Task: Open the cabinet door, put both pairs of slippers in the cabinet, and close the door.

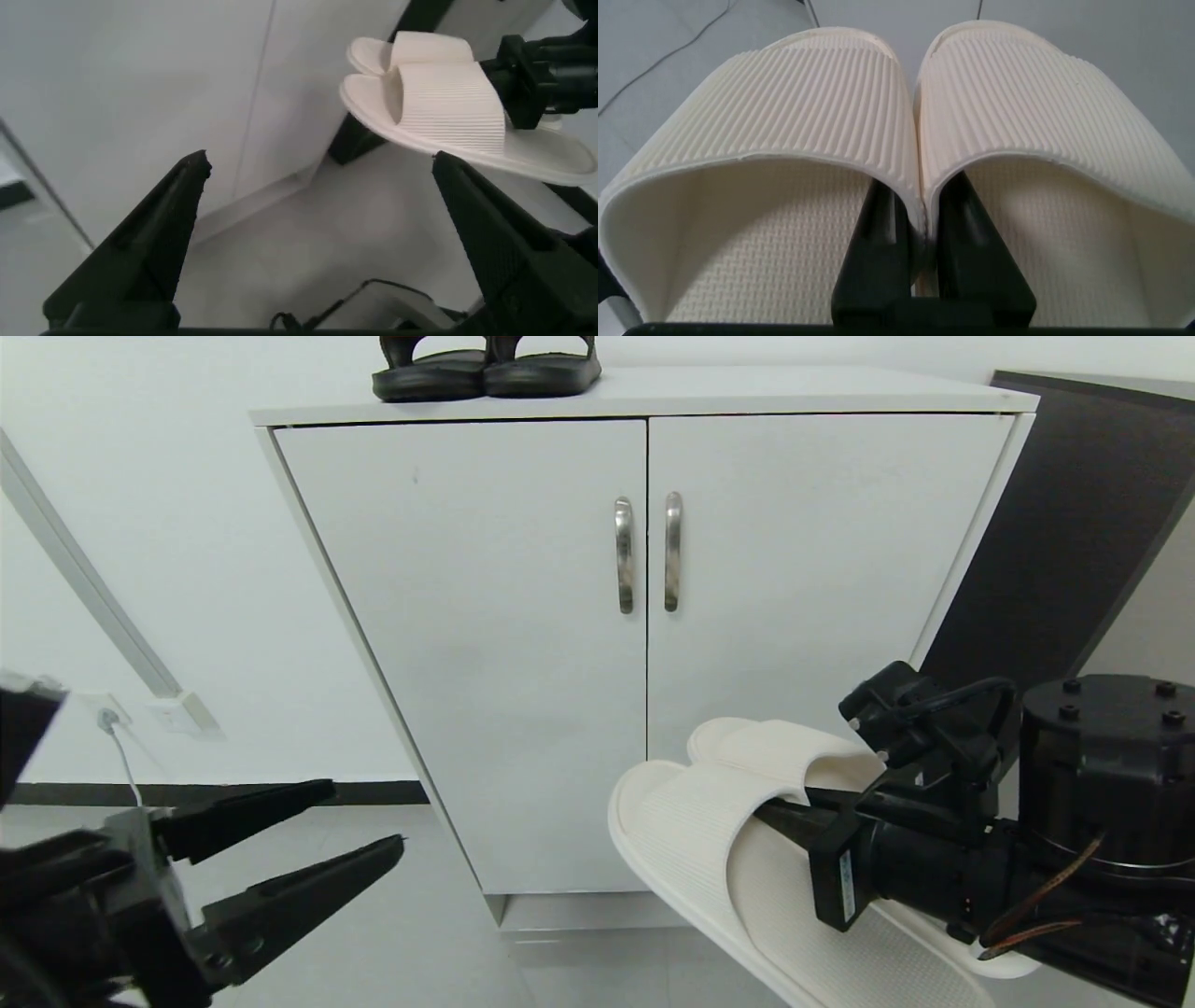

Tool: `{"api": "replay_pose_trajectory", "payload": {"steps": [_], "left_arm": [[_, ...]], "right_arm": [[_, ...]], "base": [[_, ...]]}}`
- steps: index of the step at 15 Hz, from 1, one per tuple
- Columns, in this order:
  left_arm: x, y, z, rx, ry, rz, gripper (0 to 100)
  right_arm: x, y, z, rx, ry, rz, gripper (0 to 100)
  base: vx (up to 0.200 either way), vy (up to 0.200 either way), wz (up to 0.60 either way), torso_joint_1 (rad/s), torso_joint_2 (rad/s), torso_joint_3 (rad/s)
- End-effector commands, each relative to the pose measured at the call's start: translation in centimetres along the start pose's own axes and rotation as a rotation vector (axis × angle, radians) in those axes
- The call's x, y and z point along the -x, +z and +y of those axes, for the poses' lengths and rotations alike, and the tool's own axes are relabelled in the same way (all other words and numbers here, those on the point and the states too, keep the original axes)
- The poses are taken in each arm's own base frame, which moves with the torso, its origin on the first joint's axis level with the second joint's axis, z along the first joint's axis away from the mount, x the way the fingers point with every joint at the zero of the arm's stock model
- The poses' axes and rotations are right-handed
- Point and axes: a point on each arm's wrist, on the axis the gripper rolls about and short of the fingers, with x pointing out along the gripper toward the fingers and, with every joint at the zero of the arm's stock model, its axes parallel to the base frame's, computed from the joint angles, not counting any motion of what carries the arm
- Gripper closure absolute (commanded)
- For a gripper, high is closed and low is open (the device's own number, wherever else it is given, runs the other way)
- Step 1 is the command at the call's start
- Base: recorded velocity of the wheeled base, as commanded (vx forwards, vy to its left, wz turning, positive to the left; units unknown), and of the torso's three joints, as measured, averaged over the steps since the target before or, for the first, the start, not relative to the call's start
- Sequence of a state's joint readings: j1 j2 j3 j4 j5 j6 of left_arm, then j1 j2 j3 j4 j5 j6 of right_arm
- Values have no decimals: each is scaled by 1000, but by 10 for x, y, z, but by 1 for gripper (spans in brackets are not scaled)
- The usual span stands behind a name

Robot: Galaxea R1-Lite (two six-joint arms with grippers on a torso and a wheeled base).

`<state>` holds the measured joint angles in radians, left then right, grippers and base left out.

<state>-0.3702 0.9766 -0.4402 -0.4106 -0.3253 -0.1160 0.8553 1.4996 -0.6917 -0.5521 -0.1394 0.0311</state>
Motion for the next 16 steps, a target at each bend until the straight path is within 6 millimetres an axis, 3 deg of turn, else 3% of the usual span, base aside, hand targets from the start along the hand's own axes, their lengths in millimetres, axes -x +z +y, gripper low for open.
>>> {"api": "replay_pose_trajectory", "payload": {"steps": [1,7,10,16], "left_arm": [[-32,10,0,7,-55,56,0],[-71,52,-18,21,-173,0,0],[-115,73,-36,12,-244,-9,0],[-172,104,-55,22,-347,-61,0]], "right_arm": [[0,-1,0,-1,-1,2,100],[-3,-4,-1,0,0,19,100],[-5,-8,-1,2,1,34,100],[-7,-14,1,6,12,59,100]], "base": [[0,0,0,0,0,0],[0,0,0,0,0,0],[0,0,0,0,0,0],[0,0,0,0,0,0]]}}
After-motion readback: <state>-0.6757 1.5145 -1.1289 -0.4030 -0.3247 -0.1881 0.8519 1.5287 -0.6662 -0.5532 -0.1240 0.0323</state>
